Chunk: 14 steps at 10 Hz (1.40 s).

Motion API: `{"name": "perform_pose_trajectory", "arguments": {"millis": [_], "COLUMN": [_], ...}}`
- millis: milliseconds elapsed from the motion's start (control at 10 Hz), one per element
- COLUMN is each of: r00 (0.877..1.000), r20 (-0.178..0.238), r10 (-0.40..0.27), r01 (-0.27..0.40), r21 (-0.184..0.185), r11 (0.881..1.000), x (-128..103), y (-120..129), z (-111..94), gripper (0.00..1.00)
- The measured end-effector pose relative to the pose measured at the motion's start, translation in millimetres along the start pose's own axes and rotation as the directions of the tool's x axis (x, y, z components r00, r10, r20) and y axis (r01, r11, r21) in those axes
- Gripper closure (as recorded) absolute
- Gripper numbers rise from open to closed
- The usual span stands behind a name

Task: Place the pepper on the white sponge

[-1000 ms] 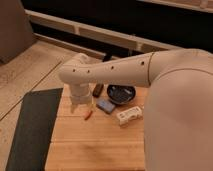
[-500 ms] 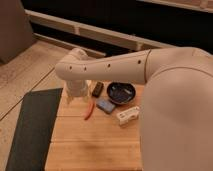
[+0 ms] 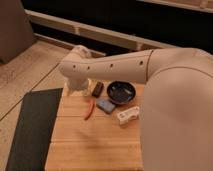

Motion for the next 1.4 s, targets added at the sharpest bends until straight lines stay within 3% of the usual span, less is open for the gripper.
{"name": "perform_pose_trajectory", "arguments": {"millis": [200,500,700,1100,1400], "r00": [1.0,0.997,0.994,0.984,0.973], "r20": [0.0,-0.008,-0.022,-0.094,-0.141], "r10": [-0.004,0.079,0.11,0.152,0.182], "r01": [0.004,-0.079,-0.109,-0.152,-0.181], "r21": [0.001,0.037,0.037,0.006,0.021], "r11": [1.0,0.996,0.993,0.988,0.983], "x": [0,5,10,26,31], "y": [2,-29,-38,-29,-35], "z": [1,31,53,99,129], "gripper": [0.35,0.35,0.35,0.35,0.35]}}
